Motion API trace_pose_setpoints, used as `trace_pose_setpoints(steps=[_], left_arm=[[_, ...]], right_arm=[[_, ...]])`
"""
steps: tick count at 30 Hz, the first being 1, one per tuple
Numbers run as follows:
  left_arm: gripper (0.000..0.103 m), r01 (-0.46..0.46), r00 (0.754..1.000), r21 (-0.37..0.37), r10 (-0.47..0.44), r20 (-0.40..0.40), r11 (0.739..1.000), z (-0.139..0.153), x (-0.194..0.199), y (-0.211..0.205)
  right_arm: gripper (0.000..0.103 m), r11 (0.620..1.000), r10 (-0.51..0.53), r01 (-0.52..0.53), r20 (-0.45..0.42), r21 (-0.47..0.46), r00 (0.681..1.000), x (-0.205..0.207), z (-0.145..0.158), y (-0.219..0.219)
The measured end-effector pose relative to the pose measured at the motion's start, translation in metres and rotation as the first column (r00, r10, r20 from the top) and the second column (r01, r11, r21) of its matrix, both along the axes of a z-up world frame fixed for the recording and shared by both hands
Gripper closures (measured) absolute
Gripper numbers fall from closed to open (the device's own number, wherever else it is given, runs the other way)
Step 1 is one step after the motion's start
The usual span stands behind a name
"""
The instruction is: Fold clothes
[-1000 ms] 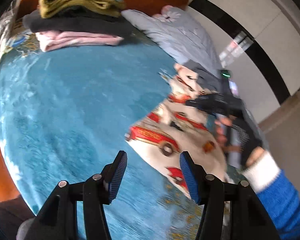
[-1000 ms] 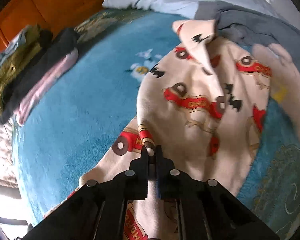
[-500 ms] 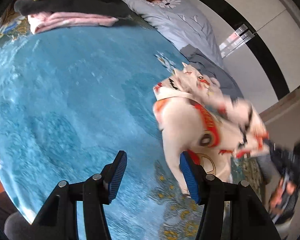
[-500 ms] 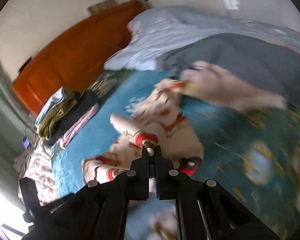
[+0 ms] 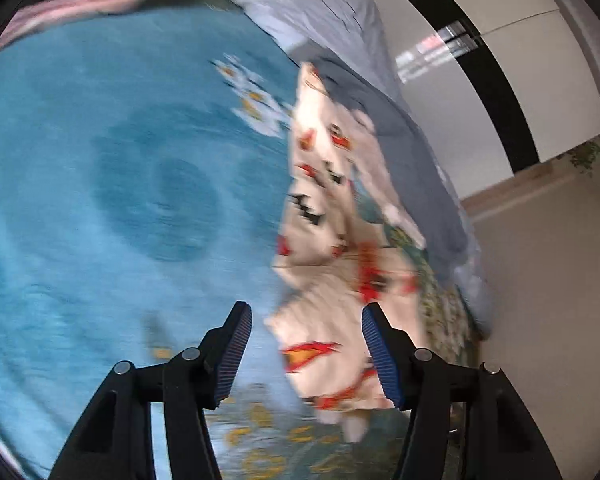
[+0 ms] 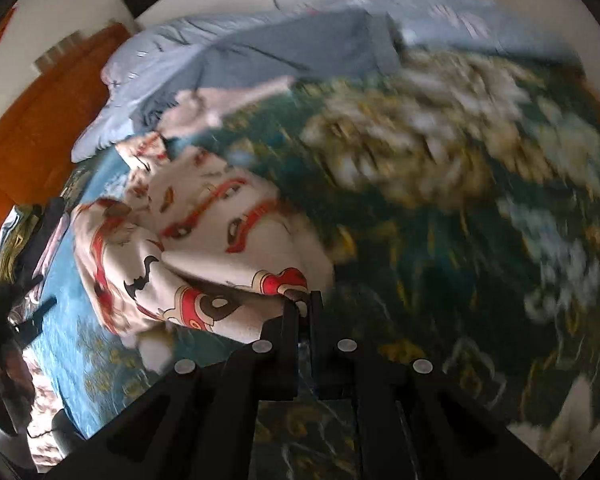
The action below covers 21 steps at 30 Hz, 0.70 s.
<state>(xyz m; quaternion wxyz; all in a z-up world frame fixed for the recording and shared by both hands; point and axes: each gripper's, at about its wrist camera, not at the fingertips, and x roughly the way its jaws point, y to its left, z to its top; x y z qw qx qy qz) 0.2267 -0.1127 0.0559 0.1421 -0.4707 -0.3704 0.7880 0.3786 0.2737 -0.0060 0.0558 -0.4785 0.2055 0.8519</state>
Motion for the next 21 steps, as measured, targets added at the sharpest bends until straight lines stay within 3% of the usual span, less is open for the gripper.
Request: trace_pose_setpoints(steps=[2,6,10,16,21], left_arm=[[0.04,0.029,1.0,0.036,-0.029,-0.007,0.999,0.006,-0.016,0.014],[0.038,0.053,0.998,0.009,-0.054,0.013,0.999,0.005,-0.045,0.027],[0.038,0.112,0.993,0.017,-0.113,0.047,0.994,-0.016,-0.073,0.037],[0.038,0.132,0.978,0.204,-0.162,0.134,0.97,-0.059,-0.088,0.041],[0.038,0.196,0.974,0.313,-0.221,0.046,0.929,-0.051,-0.076,0.037]], right_arm=[[0.099,1.0,0.008,-0.008,0.014,-0.007,1.0,0.004,-0.009,-0.003],[0.099,1.0,0.02,-0.02,0.022,-0.021,1.0,0.002,-0.015,-0.009],[0.099,0.998,0.014,-0.013,0.022,-0.057,1.0,0.003,-0.02,-0.005],[0.098,0.995,0.01,-0.009,0.01,-0.095,1.0,0.005,-0.024,-0.002],[0.098,0.994,0.005,-0.003,0.02,-0.112,1.0,0.002,-0.031,0.002]])
